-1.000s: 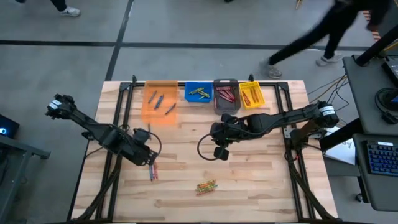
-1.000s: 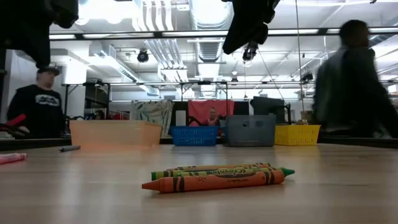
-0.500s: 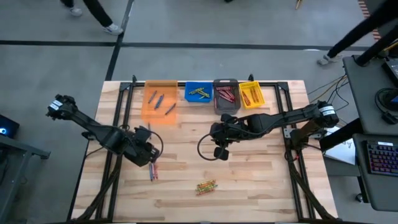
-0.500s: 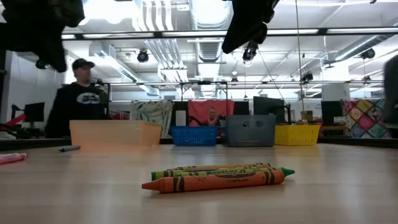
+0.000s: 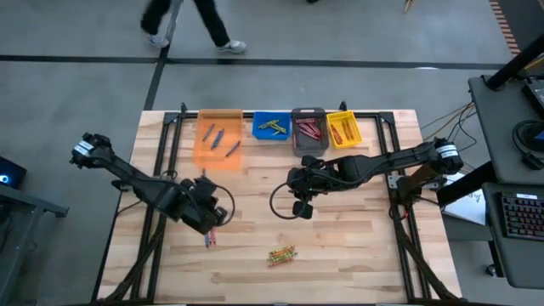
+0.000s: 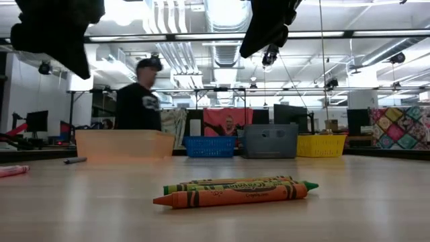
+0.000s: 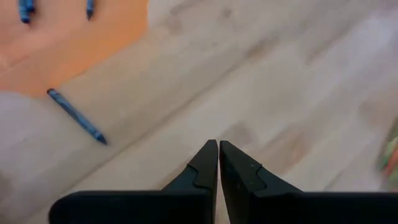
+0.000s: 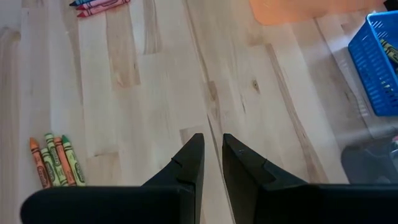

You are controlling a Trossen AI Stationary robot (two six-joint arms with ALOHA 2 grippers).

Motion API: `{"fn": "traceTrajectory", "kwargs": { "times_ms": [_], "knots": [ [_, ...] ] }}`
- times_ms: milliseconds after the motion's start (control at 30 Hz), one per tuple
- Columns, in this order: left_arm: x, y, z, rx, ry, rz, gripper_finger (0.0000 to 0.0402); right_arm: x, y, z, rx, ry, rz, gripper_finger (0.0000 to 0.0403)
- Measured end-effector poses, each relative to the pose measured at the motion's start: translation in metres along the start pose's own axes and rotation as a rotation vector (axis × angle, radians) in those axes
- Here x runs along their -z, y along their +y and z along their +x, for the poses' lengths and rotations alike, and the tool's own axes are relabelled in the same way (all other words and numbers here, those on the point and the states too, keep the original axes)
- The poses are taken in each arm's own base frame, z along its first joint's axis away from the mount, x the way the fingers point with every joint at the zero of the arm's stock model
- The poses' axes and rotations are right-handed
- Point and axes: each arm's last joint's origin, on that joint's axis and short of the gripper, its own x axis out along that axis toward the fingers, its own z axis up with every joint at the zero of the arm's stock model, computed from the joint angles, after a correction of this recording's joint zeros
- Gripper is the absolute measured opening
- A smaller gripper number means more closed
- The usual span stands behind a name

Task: Sort crayons
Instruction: Put the blue crayon into the orange bin

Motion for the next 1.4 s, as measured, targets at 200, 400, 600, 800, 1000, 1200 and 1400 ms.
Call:
{"fn": "traceTrajectory", "kwargs": {
  "times_ms": [200, 400, 600, 800, 1000, 1200, 1400],
  "knots": [
    [0.006, 0.005, 0.020, -0.199, 0.177, 0.108, 0.0000, 0.000, 0.000, 0.000, 0.000, 0.000, 0.000, 0.0048],
    [-0.003, 0.015, 0.035, -0.307, 0.213, 0.132, 0.0000, 0.000, 0.000, 0.000, 0.000, 0.000, -0.024, 0.0048],
    [-0.015, 0.040, 0.048, -0.218, 0.230, 0.004, 0.0000, 0.000, 0.000, 0.000, 0.000, 0.001, -0.068, 0.0048],
    [-0.014, 0.076, 0.057, -0.266, 0.199, -0.247, 0.0000, 0.001, 0.000, 0.000, -0.001, 0.004, -0.138, 0.0048],
    [-0.010, 0.095, 0.072, -0.287, 0.161, -0.356, 0.0018, 0.001, 0.000, 0.000, -0.001, 0.004, -0.198, 0.0048],
    [-0.013, 0.097, 0.088, -0.210, 0.122, -0.416, 0.0070, 0.001, 0.000, 0.000, -0.001, 0.009, -0.239, 0.0048],
    [-0.010, 0.105, 0.097, -0.273, 0.133, -0.417, 0.0117, 0.002, 0.000, 0.000, 0.001, 0.018, -0.242, 0.0048]
  ]
}}
